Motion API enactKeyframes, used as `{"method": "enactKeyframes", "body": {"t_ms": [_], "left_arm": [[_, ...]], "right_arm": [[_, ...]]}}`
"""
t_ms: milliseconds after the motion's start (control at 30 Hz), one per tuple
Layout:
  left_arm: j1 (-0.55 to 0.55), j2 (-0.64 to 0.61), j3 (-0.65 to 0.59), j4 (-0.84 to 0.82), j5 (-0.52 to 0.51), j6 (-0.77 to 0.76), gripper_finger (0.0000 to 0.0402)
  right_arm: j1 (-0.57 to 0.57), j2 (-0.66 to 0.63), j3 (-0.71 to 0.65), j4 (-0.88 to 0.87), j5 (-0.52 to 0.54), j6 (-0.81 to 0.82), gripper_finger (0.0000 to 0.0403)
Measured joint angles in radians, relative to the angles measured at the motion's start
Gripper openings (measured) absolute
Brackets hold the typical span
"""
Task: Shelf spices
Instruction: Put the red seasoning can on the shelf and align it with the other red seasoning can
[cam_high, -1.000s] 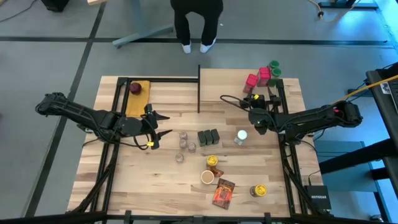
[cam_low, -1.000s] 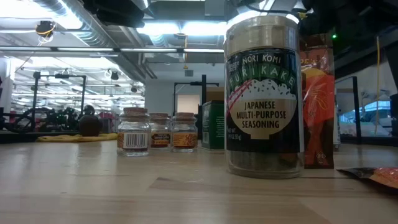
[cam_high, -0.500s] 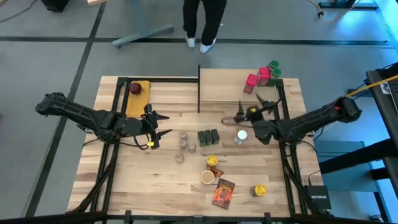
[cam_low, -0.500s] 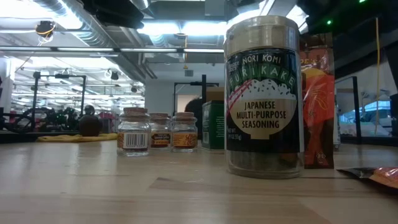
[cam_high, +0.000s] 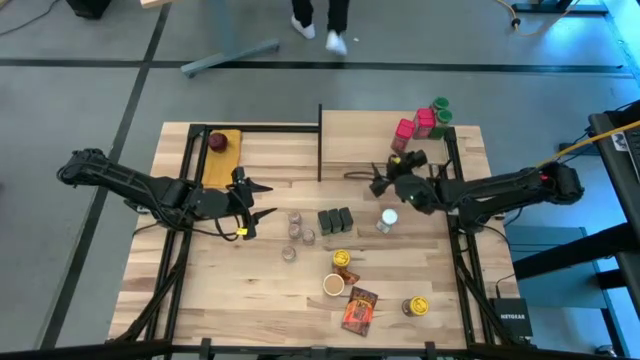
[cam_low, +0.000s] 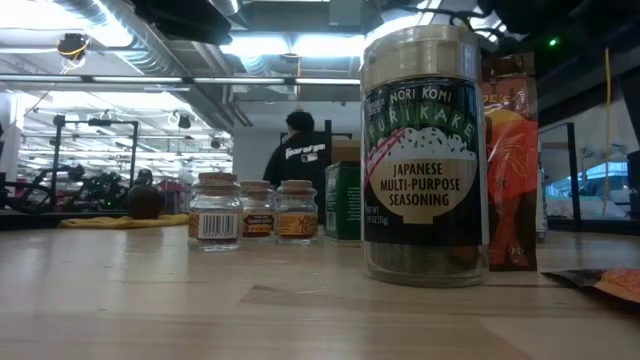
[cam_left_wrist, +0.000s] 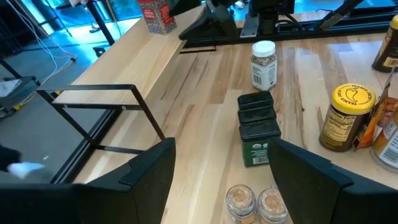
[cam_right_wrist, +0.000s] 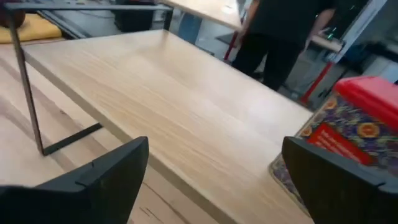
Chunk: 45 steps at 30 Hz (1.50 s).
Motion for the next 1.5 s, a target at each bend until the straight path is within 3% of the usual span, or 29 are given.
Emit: {"method": "enactKeyframes", "body": {"t_ms": [333, 500, 633, 733, 900, 1033, 1133, 1267, 1500], "left_arm": [[0.0, 0.0, 0.0, 0.013, 0.0, -0.024, 0.0249], [0.0, 0.0, 0.0, 0.019, 0.0, -0.046, 0.0249], [0.0, 0.0, 0.0, 0.016, 0.0, -0.046, 0.0249], [0.0, 0.001, 0.0, 0.015, 0.0, -0.047, 0.0249], [0.0, 0.002, 0.0, 0.015, 0.0, -0.047, 0.0249], [0.0, 0.002, 0.0, 0.014, 0.0, -0.046, 0.0249], [0.0, 0.002, 0.0, 0.014, 0.0, -0.046, 0.0249], [0.0, 0.002, 0.0, 0.014, 0.0, -0.042, 0.0249], [0.0, 0.002, 0.0, 0.015, 0.0, -0.044, 0.0249]], "right_arm": [[0.005, -0.014, 0.021, 0.052, -0.017, -0.012, 0.0374], [0.046, -0.027, 0.082, 0.03, 0.044, -0.118, 0.0374], [0.058, -0.026, 0.151, 0.015, 0.027, -0.169, 0.0374], [0.056, -0.026, 0.234, -0.047, 0.015, -0.156, 0.0374], [0.056, -0.026, 0.349, -0.187, -0.101, -0.129, 0.0374], [0.056, -0.026, 0.377, -0.287, -0.012, -0.112, 0.0374], [0.018, -0.032, 0.415, -0.436, -0.026, -0.032, 0.0369], [-0.041, -0.037, 0.471, -0.648, -0.169, 0.134, 0.0313], [-0.056, -0.036, 0.488, -0.98, -0.253, 0.307, 0.0109]]}}
